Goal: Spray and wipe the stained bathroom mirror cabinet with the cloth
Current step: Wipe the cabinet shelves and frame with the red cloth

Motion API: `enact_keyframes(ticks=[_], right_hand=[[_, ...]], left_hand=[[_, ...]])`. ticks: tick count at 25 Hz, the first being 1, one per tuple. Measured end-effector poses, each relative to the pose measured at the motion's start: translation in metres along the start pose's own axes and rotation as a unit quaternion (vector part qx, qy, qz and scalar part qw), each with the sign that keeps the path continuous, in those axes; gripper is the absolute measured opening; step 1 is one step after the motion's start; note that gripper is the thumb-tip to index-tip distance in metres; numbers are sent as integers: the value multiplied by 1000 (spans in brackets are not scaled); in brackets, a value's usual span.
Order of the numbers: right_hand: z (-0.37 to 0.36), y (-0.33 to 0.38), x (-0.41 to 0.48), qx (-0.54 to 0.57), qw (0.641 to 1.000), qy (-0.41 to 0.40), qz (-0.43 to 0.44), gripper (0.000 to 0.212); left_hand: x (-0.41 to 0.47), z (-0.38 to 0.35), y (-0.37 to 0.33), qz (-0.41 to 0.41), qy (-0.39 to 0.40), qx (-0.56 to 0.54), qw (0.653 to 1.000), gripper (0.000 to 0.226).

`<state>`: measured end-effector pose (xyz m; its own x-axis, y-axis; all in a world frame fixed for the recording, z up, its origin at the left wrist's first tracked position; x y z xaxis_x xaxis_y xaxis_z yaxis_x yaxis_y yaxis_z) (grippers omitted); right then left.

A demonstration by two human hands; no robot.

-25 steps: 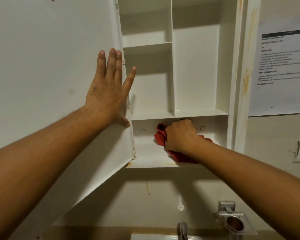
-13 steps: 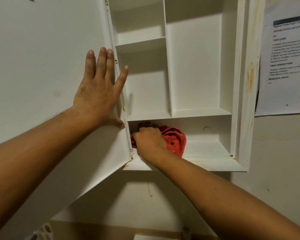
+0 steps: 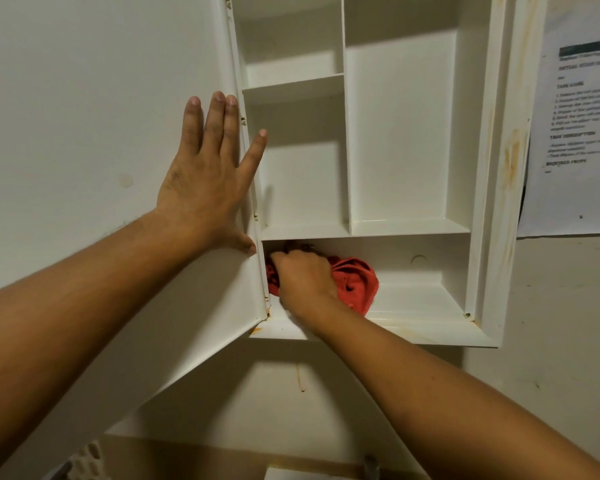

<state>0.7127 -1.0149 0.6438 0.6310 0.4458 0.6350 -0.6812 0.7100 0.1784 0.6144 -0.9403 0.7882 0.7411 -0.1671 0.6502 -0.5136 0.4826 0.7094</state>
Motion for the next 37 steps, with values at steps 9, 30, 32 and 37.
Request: enact_keyframes(ticks=[9,30,32,37], right_hand=[[-8,3,-12,-113,981,144,62,36],[38,-56,-23,39,976,207,-63,33],[21,-34,-18,-40,987,149,-41,34],[-14,9,-5,-107,984,138,22,28]], left_hand=[[2,-1,0,1,-10,0,1000,164],[-1,3,1,-4,8,-13,1000,162],[-1,2,0,-3,7,-9,1000,161],[0,1,0,0,2,-1,1000,161]])
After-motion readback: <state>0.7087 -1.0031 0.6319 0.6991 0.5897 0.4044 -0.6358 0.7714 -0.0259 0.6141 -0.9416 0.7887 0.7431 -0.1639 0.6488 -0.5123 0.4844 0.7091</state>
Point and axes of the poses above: each hand's wrist, its own x-axis towards the middle knuckle, its own z-axis out of the back of the hand, y = z × x, the point moved 6 cm from there along x, towards the middle knuckle, and after that the axes turned 8 degrees about x, right-handed, at the moved point
